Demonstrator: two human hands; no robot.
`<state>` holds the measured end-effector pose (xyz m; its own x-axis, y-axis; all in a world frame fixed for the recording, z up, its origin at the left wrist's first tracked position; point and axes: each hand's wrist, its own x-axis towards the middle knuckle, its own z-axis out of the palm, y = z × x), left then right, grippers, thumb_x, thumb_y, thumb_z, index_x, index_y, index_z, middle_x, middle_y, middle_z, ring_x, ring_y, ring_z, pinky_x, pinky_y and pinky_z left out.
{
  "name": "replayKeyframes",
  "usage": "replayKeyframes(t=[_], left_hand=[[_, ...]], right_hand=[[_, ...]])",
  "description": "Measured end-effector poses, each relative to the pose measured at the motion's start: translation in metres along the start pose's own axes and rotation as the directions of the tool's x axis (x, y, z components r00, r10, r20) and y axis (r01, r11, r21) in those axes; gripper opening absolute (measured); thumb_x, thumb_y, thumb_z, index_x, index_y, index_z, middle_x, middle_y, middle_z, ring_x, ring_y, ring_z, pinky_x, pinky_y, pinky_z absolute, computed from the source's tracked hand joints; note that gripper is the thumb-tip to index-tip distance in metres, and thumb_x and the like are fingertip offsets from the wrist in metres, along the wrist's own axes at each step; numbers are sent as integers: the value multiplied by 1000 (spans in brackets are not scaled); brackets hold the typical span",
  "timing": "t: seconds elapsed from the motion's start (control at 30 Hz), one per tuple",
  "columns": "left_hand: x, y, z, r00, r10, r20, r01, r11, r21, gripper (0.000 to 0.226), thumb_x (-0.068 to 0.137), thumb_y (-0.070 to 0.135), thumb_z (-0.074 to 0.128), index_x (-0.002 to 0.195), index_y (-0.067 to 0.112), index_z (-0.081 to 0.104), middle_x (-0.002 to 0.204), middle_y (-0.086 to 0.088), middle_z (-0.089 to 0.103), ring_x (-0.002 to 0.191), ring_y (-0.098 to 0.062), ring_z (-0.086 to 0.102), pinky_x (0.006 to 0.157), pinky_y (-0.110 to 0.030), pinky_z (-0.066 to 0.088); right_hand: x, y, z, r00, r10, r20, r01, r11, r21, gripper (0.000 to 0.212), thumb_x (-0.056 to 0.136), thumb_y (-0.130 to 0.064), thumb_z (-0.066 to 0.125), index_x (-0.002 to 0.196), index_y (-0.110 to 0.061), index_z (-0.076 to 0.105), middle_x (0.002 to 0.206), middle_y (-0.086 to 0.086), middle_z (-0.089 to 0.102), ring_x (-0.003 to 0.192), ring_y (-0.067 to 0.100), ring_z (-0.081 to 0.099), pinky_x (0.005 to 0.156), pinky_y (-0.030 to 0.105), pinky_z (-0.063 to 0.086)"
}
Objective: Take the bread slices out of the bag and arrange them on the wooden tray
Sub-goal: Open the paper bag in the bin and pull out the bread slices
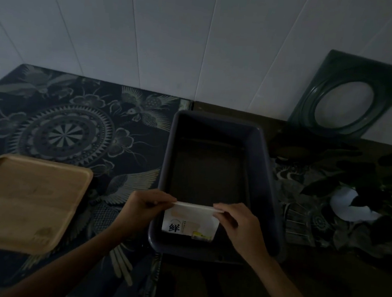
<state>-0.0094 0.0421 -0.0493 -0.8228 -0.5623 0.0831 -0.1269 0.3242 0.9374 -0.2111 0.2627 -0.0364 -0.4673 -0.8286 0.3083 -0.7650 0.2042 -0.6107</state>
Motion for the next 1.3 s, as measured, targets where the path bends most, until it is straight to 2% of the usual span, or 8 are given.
replayKeyframes(t=[0.1,0.3,0.43,0.57,0.7,0.87,1.03,1.3], left_hand=[[2,4,-2,1000,25,8,-26,996,84,24,90,10,72,103,28,80,103,16,78,99,-4,73,86,-32,62],[5,6,-10,954,261,148,-294,912,286,40,89,-3,67,116,26,76,115,1,73,103,-9,71,81,-29,62],[7,10,-13,949,268,167,-306,912,272,28,92,24,63,118,27,74,120,7,73,106,-2,69,83,-28,62],[9,11,-16,951,248,182,-293,914,282,30,90,29,68,120,31,72,124,14,70,107,2,67,82,-25,61],[9,18,-15,957,245,155,-278,928,249,25,93,25,63,115,25,76,117,9,74,107,0,69,89,-28,60],[11,27,-14,971,223,79,-236,940,247,21,91,23,71,110,28,78,94,7,75,86,-7,70,77,-35,59],[13,31,-15,952,283,112,-301,931,208,29,87,-1,72,111,15,79,100,-1,80,90,-15,74,81,-38,61],[9,24,-12,981,188,44,-190,980,51,27,84,-5,74,102,13,82,100,-3,81,92,-13,77,85,-38,63]], right_hand=[[3,-1,-1,998,-42,43,41,999,10,32,95,-29,69,127,-30,68,109,-18,69,99,-4,65,84,18,55],[5,-1,3,995,-74,69,74,997,7,40,98,-23,64,137,-21,63,105,-5,69,94,1,65,82,21,57],[7,-6,2,996,-42,83,45,999,-25,43,101,-31,56,142,-19,58,106,-5,66,92,3,64,81,22,58],[6,-10,1,995,-15,99,20,999,-46,47,103,-41,44,141,-18,60,111,-6,64,91,1,63,78,24,58],[7,-11,-1,996,-9,88,14,998,-57,38,104,-38,48,132,-20,66,112,-10,59,89,-1,61,76,20,56],[12,-12,-2,998,24,59,-24,1000,3,34,105,-41,47,114,-19,72,107,-15,58,89,1,64,73,19,55],[19,-14,-7,996,50,71,-52,998,29,27,103,-42,49,101,-24,69,93,-17,62,83,0,64,71,13,49],[23,-16,-10,993,49,105,-56,996,68,20,101,-41,52,98,-30,69,89,-20,65,82,3,66,70,14,50]])
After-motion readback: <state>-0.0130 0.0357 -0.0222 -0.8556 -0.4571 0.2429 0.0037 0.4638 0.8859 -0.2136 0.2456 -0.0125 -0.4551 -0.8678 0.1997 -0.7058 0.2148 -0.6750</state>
